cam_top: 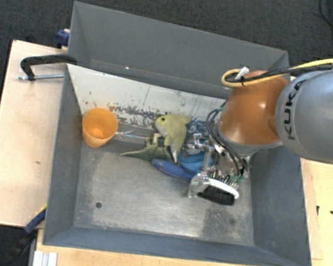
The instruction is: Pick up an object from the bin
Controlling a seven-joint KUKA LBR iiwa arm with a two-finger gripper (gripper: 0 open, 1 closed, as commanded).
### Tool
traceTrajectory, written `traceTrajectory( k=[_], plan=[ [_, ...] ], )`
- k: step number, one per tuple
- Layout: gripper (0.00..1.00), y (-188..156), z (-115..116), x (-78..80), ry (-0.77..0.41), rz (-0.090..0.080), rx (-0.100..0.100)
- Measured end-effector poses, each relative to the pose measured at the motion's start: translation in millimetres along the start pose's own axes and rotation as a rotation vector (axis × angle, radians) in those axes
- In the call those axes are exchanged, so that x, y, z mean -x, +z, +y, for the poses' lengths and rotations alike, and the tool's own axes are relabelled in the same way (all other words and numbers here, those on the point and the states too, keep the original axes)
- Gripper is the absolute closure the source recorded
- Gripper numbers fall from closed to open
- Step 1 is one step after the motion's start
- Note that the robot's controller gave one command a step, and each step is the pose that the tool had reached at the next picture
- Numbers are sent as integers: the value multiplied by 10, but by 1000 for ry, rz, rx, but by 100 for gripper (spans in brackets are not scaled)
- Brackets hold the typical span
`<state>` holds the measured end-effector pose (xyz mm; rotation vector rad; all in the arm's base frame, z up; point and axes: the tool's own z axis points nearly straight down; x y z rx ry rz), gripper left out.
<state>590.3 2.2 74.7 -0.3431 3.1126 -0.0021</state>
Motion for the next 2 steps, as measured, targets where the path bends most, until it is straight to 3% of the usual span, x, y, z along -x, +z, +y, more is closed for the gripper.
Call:
traceTrajectory(
  k=[1, 2],
  plan=[
    [100, -41, -14, 5, 1, 0, -2],
    [100, -1613, 52, -127, -41, -4, 0]
  ],
)
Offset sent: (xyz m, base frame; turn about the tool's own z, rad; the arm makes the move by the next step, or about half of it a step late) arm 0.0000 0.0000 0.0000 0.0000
